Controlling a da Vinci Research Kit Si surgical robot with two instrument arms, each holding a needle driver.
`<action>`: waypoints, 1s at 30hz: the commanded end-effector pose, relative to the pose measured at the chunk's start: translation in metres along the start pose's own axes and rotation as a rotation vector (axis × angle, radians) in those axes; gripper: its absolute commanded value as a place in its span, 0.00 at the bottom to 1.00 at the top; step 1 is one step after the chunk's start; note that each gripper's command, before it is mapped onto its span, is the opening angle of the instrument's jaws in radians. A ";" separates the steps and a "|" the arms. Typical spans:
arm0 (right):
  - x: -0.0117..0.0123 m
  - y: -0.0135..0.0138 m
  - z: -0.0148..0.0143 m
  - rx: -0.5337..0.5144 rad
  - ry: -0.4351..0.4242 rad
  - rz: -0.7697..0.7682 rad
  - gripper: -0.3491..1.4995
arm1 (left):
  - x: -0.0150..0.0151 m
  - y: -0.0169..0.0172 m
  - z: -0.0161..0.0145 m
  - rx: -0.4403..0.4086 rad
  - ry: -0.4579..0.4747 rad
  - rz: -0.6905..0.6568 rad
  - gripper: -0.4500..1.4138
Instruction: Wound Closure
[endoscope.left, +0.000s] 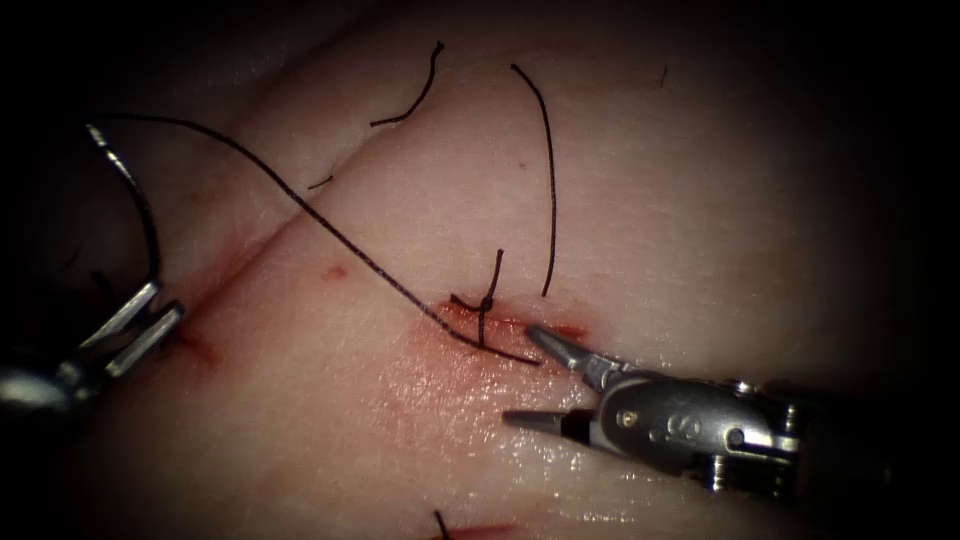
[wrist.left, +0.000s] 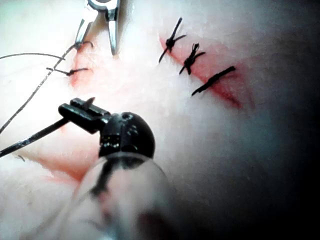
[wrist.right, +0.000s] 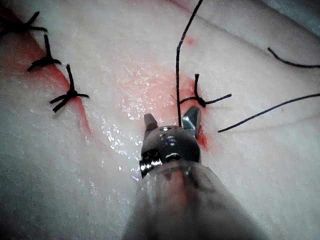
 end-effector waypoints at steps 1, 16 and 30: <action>0.0001 0.0000 0.0007 0.018 0.000 -0.003 0.00 | -0.0001 0.0009 0.0007 -0.009 0.007 0.001 0.00; 0.0043 -0.0032 -0.0025 0.121 0.006 -0.019 0.00 | -0.0012 0.0049 0.0034 -0.111 0.039 0.038 0.00; 0.0078 -0.0075 -0.0035 0.278 0.034 0.006 0.00 | -0.0012 0.0057 0.0038 -0.119 0.043 0.032 0.00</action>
